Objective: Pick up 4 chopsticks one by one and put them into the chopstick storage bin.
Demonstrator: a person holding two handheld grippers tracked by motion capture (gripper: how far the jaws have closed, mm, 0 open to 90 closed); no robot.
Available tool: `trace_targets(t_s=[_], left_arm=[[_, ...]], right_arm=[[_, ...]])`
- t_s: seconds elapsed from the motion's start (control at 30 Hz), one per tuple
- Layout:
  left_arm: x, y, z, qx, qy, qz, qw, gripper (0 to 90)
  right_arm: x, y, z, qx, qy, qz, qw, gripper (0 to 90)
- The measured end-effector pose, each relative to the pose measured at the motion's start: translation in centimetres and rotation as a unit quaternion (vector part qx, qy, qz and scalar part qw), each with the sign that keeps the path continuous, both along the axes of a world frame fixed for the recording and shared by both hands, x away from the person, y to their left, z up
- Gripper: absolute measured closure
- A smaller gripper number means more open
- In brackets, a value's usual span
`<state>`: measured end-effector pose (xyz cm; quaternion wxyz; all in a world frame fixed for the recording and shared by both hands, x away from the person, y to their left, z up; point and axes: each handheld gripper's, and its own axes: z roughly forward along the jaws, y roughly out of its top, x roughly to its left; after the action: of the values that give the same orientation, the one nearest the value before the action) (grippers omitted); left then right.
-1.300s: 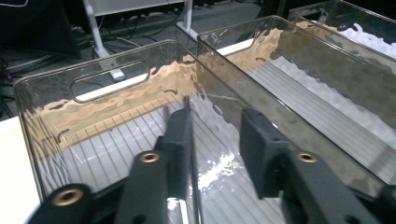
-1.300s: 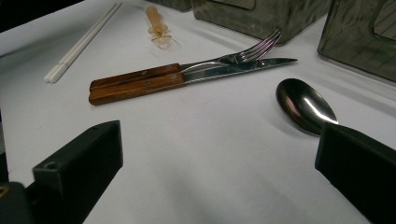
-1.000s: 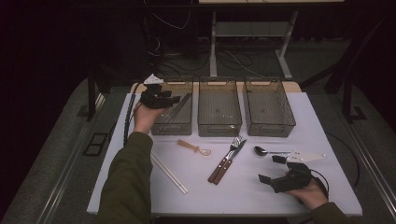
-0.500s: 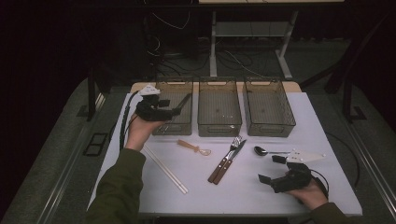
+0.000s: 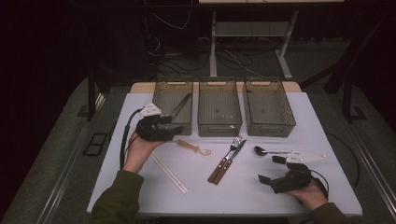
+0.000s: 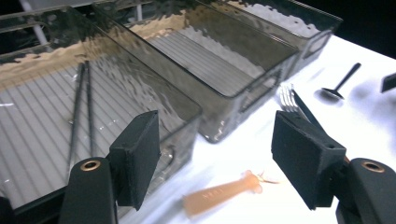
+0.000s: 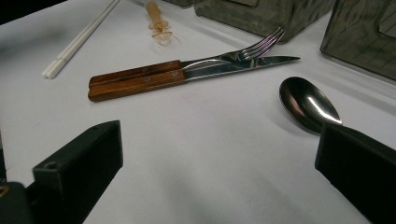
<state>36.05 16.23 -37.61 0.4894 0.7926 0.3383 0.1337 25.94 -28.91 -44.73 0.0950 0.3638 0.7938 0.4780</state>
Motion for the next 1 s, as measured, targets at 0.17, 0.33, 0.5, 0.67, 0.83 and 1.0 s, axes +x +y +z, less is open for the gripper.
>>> trace_targets(t_s=[0.17, 0.33, 0.5, 0.67, 0.83, 1.0], left_arm=[[-1.7, 0.0, -1.7, 0.019, -0.009, -0.002, 0.9998, 32.3], [-3.0, 0.1, -2.5, 0.011, -0.003, -0.004, 0.9999, 36.9], [-4.4, 0.2, -2.8, 0.025, -0.003, -0.026, 0.9993, 50.2], [-6.1, 0.2, -3.2, 0.032, 0.004, -0.044, 0.9985, 65.1], [-7.6, 0.4, -3.4, 0.033, 0.019, -0.06, 0.9975, 79.7], [-8.8, 0.5, -4.2, 0.035, 0.048, -0.078, 0.9952, 89.2]], right_arm=[[0.0, 0.0, 0.0, -0.001, -0.001, 0.0, 1.0, 1.1], [-0.1, 0.0, 0.1, -0.003, -0.004, -0.001, 1.0, 1.1], [-0.1, -0.1, 0.1, -0.002, -0.005, -0.002, 1.0, 1.1], [-0.1, -0.1, 0.1, -0.004, -0.005, -0.001, 1.0, 1.1], [-0.2, 0.0, 0.1, -0.005, -0.004, -0.002, 1.0, 1.1], [-0.2, 0.0, 0.1, -0.005, -0.005, -0.002, 1.0, 1.1]])
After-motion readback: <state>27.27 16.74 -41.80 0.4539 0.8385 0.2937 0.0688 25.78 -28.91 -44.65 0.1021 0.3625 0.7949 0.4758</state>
